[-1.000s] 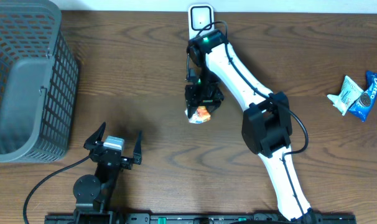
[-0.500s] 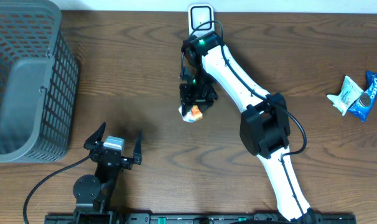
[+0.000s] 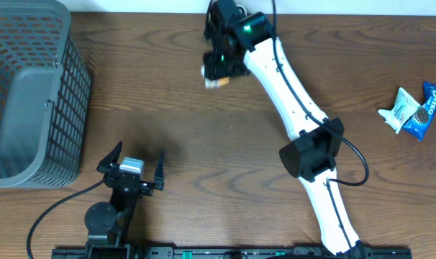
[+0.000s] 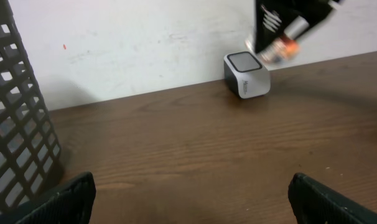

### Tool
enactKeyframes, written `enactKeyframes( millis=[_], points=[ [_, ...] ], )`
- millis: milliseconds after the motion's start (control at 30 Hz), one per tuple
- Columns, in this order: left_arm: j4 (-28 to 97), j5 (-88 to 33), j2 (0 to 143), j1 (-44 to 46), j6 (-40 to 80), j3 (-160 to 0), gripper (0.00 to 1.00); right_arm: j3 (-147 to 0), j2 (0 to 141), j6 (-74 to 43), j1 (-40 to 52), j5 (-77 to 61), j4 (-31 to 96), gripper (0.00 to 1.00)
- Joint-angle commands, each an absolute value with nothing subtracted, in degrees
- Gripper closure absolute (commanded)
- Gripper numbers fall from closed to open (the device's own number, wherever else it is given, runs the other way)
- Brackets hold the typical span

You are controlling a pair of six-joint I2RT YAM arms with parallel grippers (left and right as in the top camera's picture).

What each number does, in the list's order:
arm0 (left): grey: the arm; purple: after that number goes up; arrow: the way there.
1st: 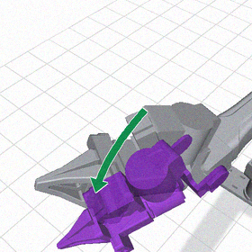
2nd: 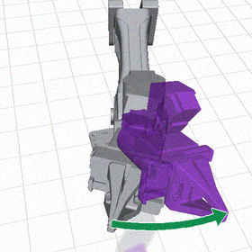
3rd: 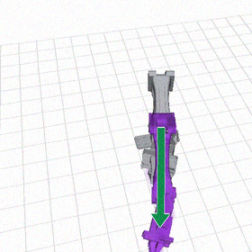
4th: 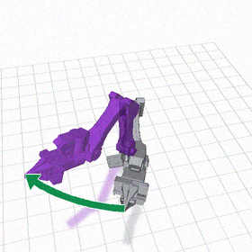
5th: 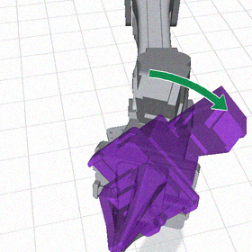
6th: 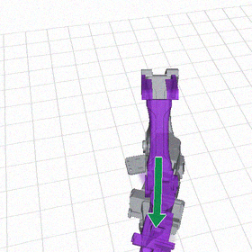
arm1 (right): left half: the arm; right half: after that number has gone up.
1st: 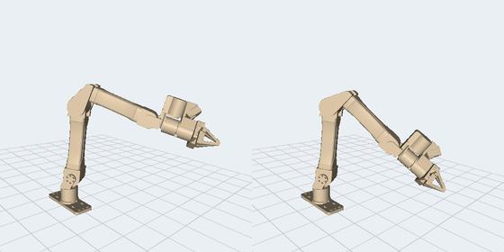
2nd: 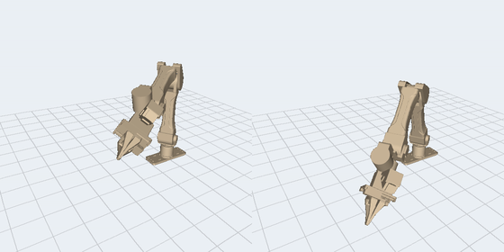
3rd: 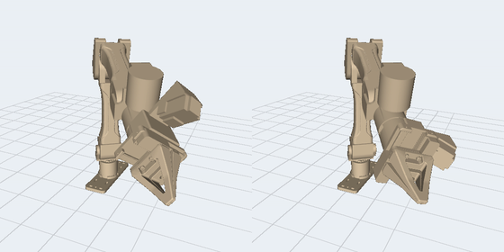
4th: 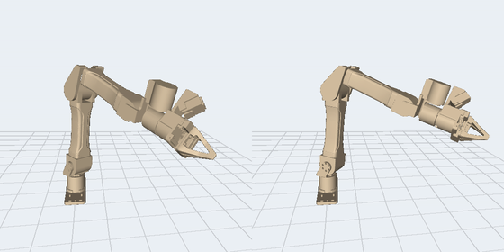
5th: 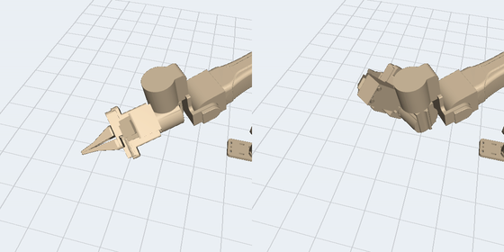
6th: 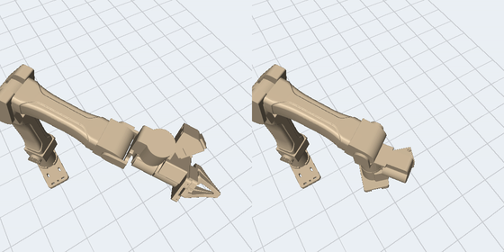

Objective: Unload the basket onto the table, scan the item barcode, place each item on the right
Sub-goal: 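Hold the Kleenex pack in front of the white scanner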

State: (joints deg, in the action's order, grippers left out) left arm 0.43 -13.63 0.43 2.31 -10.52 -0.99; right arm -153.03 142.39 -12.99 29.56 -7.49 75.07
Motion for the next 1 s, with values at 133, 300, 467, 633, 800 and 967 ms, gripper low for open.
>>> enactKeyframes(
  millis=[133,300,467,633,800,967],
  points=[
    [2.59,-14.96,0.23,2.33,-10.26,-0.23,0.02,-151.79,142.89,-6.09,28.34,9.78,56.14,0.53],
    [2.59,-14.96,0.23,2.33,-10.26,-0.23,0.02,-145.43,143.04,-3.33,27.94,13.69,41.5,0.52],
    [2.59,-14.96,0.23,2.33,-10.26,-0.23,0.02,-136.16,143.06,-2.02,26.28,14.17,25.74,0.51],
    [2.59,-14.96,0.23,2.33,-10.26,-0.23,0.02,-123.94,143.17,-2.04,24.23,14.66,4.82,0.41],
    [2.59,-14.96,0.23,2.33,-10.26,-0.23,0.02,-115.66,143.17,-2.07,22.9,11.6,-8.58,0.4],
    [2.59,-14.96,0.23,2.33,-10.28,-0.23,0.02,-113.91,143.96,-2.07,22.55,8.16,-9.82,0.41]
  ],
)
